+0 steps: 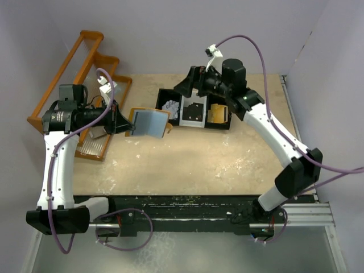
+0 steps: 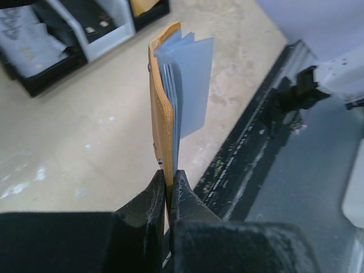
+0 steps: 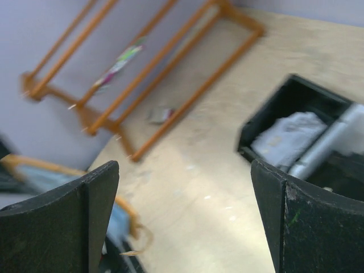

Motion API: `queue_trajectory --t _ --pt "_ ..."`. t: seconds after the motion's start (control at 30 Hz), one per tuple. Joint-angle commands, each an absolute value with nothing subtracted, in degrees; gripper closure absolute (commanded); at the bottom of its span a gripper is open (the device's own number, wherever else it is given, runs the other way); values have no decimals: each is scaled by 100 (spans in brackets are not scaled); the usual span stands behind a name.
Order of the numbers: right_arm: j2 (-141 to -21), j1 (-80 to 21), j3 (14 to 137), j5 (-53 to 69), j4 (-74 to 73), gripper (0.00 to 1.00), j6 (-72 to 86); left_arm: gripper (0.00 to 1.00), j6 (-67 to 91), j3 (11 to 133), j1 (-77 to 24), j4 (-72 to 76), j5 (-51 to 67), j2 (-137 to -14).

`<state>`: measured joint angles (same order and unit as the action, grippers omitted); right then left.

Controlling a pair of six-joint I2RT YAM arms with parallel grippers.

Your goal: Take the credit cards out of the card holder

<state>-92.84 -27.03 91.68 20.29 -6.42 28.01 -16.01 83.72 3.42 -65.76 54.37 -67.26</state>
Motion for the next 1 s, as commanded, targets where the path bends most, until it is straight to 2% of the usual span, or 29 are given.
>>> queue_trajectory --t 0.0,0.13,0.33,0.47,0.73,0.97 --pt "-8523 -3368 8621 3054 388 0 2911 100 -1803 8583 369 -6731 7186 -6839" --pt "-8208 -3900 8385 3163 584 0 2789 100 -1831 8622 370 -6921 7867 -6986" --pt "-8244 -4464 8355 2837 562 0 2375 100 -1976 8593 371 -7206 8291 -7089" --pt "-8484 -4645 8573 2568 153 0 2073 100 -2038 8584 371 -7330 8424 -7124" --pt "-8606 -4781 8767 1283 -463 0 1613 100 -2021 8674 369 -7344 8549 -7137" --pt "-8253 -4773 8492 1135 -593 0 1529 100 -1989 8723 369 -7355 8671 -7133"
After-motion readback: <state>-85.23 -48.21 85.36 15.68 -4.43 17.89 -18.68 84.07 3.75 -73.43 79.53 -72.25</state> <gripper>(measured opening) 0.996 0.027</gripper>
